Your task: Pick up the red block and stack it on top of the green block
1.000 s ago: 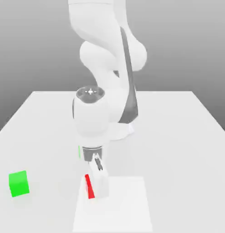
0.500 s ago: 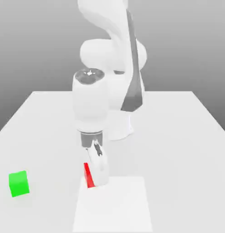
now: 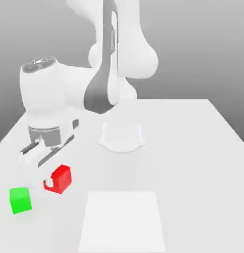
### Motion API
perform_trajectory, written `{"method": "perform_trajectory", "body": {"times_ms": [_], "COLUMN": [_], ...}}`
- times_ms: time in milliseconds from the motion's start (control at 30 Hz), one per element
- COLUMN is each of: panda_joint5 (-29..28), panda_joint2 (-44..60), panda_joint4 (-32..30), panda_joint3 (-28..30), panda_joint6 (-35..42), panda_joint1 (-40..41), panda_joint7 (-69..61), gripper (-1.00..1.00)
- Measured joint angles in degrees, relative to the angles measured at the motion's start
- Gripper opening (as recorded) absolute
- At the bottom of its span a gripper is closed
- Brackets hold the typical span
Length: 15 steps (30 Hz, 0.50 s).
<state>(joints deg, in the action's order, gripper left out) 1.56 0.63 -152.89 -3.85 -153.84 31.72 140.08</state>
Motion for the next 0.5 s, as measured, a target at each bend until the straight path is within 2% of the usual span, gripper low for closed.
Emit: {"method": "perform_trajectory", "body": {"times_ms": [233, 400, 433, 500], "panda_joint5": [-1.7, -1.9, -1.6, -1.6], "panda_joint2": [2.2, 11.0, 12.0, 12.0], "panda_joint4": [4.6, 5.4, 5.5, 5.5], "panda_joint3": [4.5, 4.5, 4.4, 4.4], "panda_joint6": [2.7, -5.3, -6.3, -6.3], "panda_joint1": [7.5, 7.6, 7.7, 7.7], "panda_joint7": [16.5, 18.1, 17.9, 17.9], "gripper": [-1.00, -1.00, 1.00, 1.00]}}
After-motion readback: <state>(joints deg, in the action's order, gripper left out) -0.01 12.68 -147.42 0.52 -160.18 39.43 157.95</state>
